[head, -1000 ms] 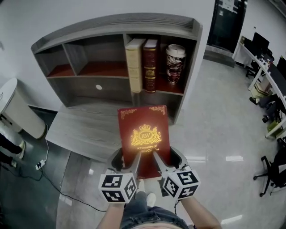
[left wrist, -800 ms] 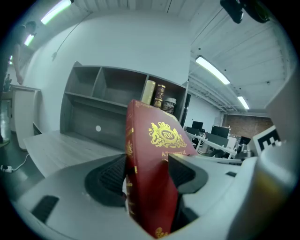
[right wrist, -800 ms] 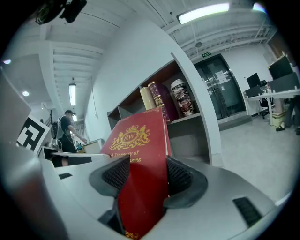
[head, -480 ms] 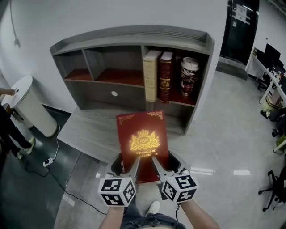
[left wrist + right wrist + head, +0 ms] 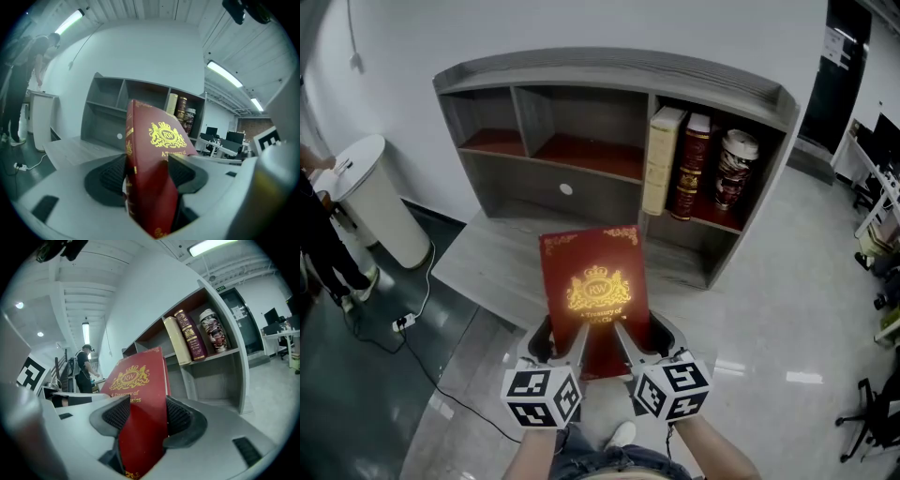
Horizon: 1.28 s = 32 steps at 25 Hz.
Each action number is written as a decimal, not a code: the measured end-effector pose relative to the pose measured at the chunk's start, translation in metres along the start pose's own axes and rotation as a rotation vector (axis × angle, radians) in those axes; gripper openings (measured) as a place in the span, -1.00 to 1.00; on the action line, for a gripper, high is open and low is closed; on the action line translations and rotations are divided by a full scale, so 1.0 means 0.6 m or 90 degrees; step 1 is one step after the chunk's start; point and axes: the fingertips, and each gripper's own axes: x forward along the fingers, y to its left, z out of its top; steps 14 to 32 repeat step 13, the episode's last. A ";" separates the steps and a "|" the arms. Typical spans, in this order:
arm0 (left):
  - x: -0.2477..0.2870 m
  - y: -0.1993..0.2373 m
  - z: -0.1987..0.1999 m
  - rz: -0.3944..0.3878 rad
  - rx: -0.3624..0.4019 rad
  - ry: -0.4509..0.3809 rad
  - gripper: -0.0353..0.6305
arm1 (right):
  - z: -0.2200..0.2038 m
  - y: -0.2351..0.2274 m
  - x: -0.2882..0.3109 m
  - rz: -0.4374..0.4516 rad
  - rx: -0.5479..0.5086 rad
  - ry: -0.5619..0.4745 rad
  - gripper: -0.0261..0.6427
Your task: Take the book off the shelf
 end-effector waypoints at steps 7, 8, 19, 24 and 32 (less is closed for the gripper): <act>-0.005 0.104 0.019 0.028 -0.020 -0.006 -0.09 | -0.008 0.071 0.083 0.027 -0.009 0.018 -0.21; -0.005 0.121 0.021 0.031 -0.023 -0.005 -0.09 | -0.010 0.082 0.097 0.029 -0.009 0.020 -0.21; 0.003 0.208 0.043 0.040 -0.027 -0.009 -0.09 | -0.014 0.134 0.171 0.037 -0.013 0.024 -0.21; 0.003 0.208 0.043 0.040 -0.027 -0.009 -0.09 | -0.014 0.134 0.171 0.037 -0.013 0.024 -0.21; 0.003 0.208 0.043 0.040 -0.027 -0.009 -0.09 | -0.014 0.134 0.171 0.037 -0.013 0.024 -0.21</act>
